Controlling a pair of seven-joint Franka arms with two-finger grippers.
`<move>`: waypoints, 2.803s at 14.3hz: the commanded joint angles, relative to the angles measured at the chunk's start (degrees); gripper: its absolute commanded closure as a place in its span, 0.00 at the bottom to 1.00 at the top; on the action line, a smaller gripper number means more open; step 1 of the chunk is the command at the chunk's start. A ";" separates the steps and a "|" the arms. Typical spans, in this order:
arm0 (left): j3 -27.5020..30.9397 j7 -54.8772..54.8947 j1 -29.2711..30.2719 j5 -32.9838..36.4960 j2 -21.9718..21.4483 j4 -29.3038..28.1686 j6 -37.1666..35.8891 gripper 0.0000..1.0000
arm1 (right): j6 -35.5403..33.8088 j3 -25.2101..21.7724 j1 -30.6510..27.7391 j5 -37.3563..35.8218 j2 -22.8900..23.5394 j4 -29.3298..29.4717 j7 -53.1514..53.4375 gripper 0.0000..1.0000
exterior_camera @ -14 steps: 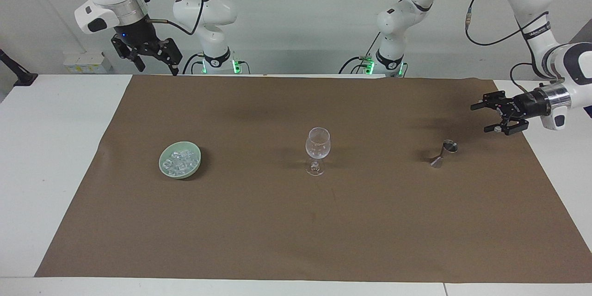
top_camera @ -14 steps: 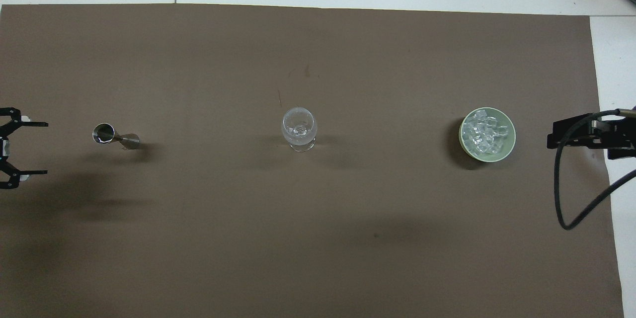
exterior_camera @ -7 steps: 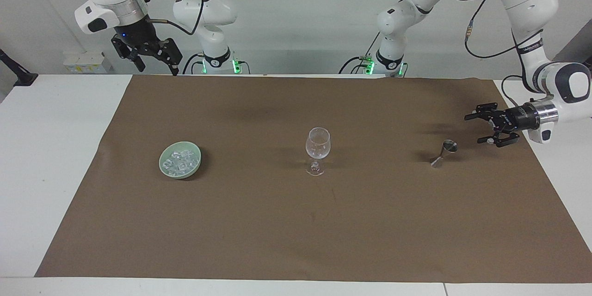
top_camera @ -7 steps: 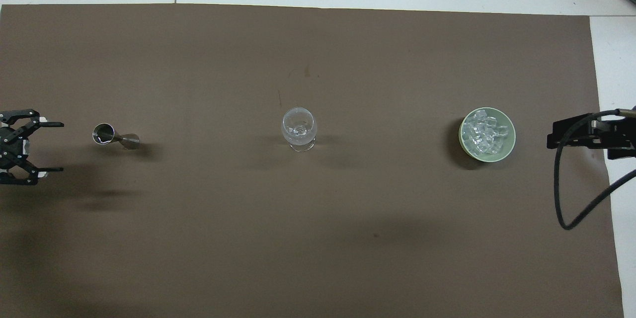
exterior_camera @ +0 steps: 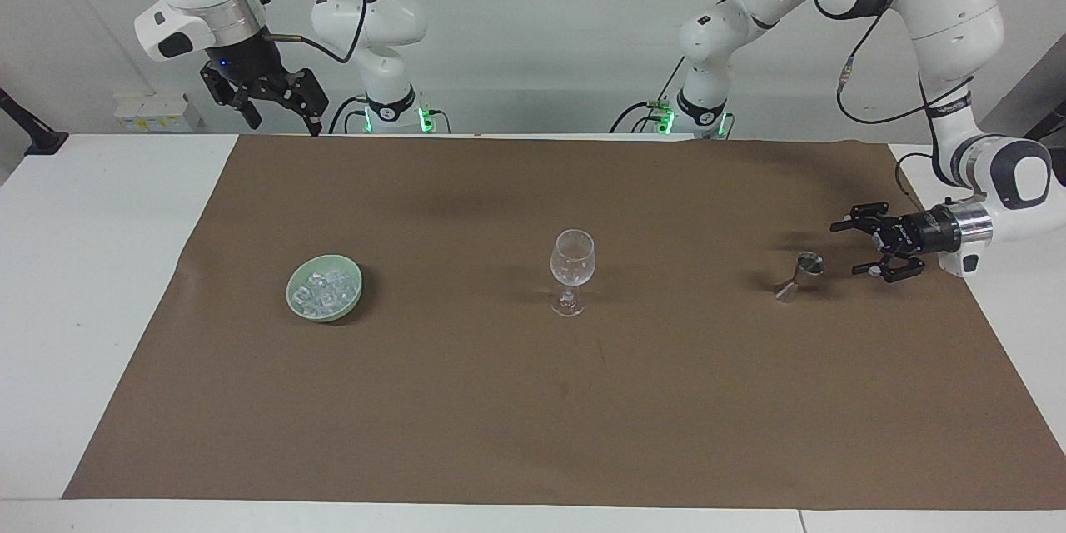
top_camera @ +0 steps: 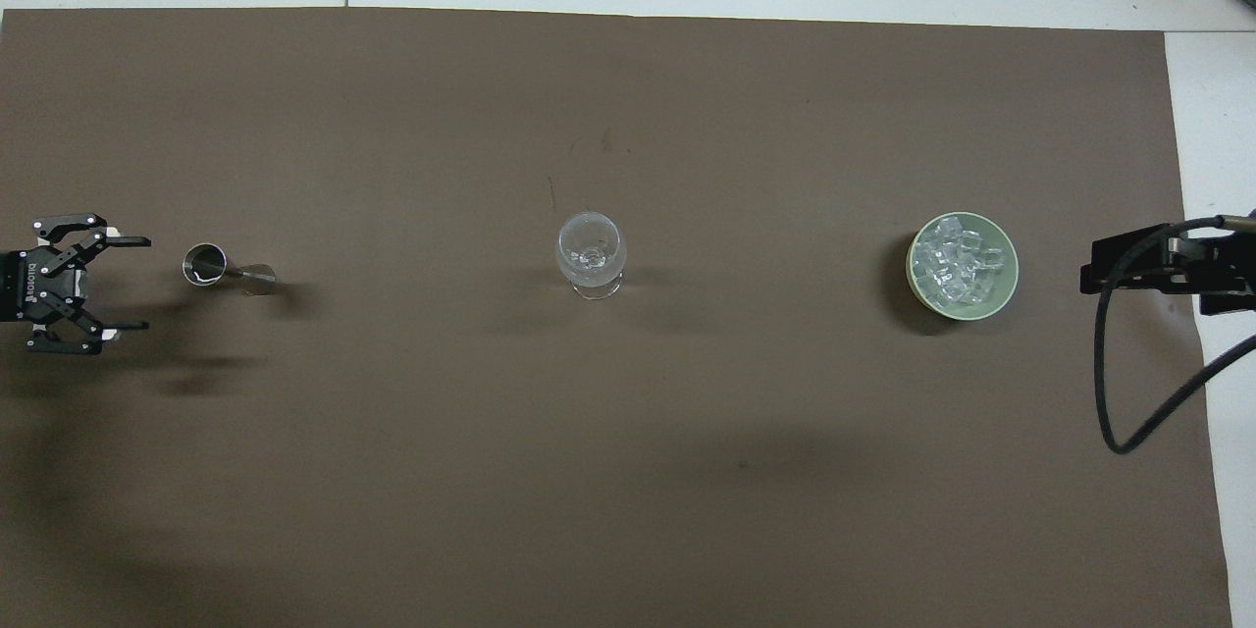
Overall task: Pour wine and add ice with both arms
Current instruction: 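Move the left gripper toward the small dark metal cup, then close the left gripper around the small dark metal cup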
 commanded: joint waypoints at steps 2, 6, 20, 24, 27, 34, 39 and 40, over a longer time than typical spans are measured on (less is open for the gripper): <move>-0.26 -0.16 -0.30 -1.72 2.93 2.27 0.99 0.00 | 1.26 -0.10 0.10 0.50 -1.49 -1.81 0.67 0.00; -0.44 0.81 -1.97 -2.68 4.34 2.28 1.78 0.00 | 1.26 -0.10 0.10 0.41 -1.49 -1.81 0.67 0.00; -0.26 3.09 -4.43 -3.74 7.24 2.01 3.54 0.00 | 1.26 -0.10 0.10 0.41 -1.49 -1.81 0.67 0.00; -0.27 3.36 -5.22 -4.35 7.33 1.75 4.33 0.00 | 1.26 -0.10 0.10 0.50 -1.49 -1.81 0.67 0.00; -0.26 4.50 -6.01 -4.62 7.77 1.49 5.30 0.00 | 1.26 -0.10 0.10 0.41 -1.49 -1.81 0.75 0.00; -0.44 5.11 -6.10 -5.05 8.12 1.49 5.04 0.00 | 1.26 -0.10 0.10 0.41 -1.49 -1.81 0.75 0.00; -0.44 6.08 -5.40 -5.15 8.12 1.40 3.45 0.00 | 1.26 -0.10 0.10 0.41 -1.49 -1.81 0.67 0.00; -0.27 7.30 -5.31 -5.06 8.03 1.40 3.37 0.01 | 1.26 -0.10 0.10 0.41 -1.49 -1.81 0.67 0.00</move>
